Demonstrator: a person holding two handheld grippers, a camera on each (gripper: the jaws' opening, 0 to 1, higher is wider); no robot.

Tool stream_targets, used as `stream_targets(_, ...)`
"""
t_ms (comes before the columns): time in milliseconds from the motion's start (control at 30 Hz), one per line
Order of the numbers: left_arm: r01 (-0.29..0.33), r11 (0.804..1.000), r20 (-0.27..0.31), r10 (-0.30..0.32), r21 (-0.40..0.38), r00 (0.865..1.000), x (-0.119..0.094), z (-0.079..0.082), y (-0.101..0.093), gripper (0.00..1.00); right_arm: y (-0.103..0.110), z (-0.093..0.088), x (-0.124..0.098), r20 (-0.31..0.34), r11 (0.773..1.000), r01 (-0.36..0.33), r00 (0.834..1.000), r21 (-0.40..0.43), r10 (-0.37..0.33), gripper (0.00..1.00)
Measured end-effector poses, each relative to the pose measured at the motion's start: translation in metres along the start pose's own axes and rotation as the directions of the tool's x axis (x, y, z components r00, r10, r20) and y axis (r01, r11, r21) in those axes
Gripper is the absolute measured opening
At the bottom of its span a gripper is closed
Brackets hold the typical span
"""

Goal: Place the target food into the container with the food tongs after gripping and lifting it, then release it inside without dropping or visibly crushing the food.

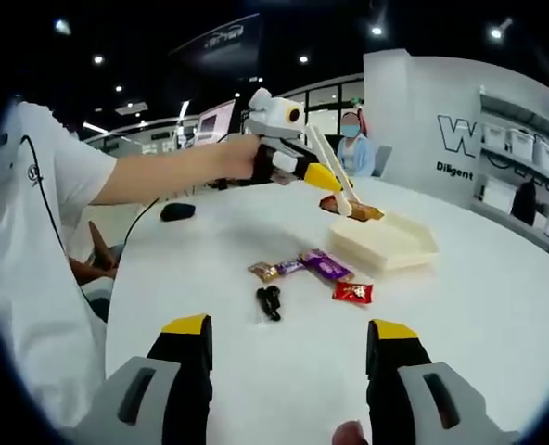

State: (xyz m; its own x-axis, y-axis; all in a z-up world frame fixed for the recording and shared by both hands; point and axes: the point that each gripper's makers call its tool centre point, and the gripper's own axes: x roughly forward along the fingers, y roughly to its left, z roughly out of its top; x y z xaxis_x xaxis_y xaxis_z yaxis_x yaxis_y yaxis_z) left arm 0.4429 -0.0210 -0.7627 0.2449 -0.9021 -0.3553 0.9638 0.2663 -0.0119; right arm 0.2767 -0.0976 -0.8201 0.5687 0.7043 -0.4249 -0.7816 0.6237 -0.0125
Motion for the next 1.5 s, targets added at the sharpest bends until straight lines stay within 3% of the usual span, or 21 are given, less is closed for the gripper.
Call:
stream_targets(667, -0.048, 0.999, -0.034, 0.048, 0.001, 0.998, 0.029, -0.013, 0.059, 0.18, -0.008, 0.001, 0.0, 0.005, 1.0, 0.014, 1.0, 0.003, -0.014, 0.65)
stream_targets(1500, -0.071, 0.998, -0.082, 0.07, 0.0, 0.994, 0.063, -0.029, 0.111, 0.18, -0.016, -0.006, 0.002, -0.004, 1.0, 0.013, 1.0, 0.018, -0.013, 0.64)
